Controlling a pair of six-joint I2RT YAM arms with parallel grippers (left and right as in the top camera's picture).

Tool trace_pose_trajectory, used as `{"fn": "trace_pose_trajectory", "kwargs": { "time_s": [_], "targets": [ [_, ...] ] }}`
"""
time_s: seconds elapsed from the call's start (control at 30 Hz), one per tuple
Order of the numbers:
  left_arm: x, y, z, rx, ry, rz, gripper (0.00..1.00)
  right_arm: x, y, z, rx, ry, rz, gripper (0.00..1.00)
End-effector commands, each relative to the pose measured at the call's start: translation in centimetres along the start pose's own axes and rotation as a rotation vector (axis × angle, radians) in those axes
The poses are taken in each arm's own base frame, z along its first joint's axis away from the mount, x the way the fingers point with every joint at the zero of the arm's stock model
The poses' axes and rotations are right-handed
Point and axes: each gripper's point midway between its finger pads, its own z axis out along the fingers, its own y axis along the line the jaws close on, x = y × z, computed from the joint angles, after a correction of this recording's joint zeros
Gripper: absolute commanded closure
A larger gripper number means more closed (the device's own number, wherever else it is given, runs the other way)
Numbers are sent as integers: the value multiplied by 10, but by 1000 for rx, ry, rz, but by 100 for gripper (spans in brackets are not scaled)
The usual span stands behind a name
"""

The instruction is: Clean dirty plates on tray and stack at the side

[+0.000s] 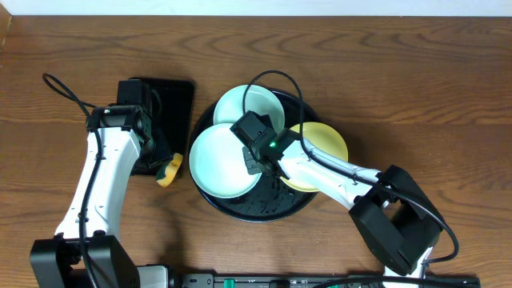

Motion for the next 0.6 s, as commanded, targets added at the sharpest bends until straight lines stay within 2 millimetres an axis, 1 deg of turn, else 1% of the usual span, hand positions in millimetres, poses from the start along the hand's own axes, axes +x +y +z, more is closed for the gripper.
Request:
{"fn": "trace_pose_trajectory", "kwargs": {
  "time_s": [0.0,0.17,0.3,0.47,0.57],
  "targets": [
    [-3,0,-3,5,-9,-10,37,4,-9,8,34,18,-208,98],
    [-3,0,-3,5,-8,-10,37,3,-8,8,33,15,-208,98],
    [-3,0,-3,5,-9,-10,37,6,-10,8,38,23,-98,98],
    [-3,0,-3,5,-9,-10,37,15,-14,7,60,55,68,98],
    [-3,0,-3,5,-9,-10,37,18,-15,7,65,67,107,98]
  ]
}}
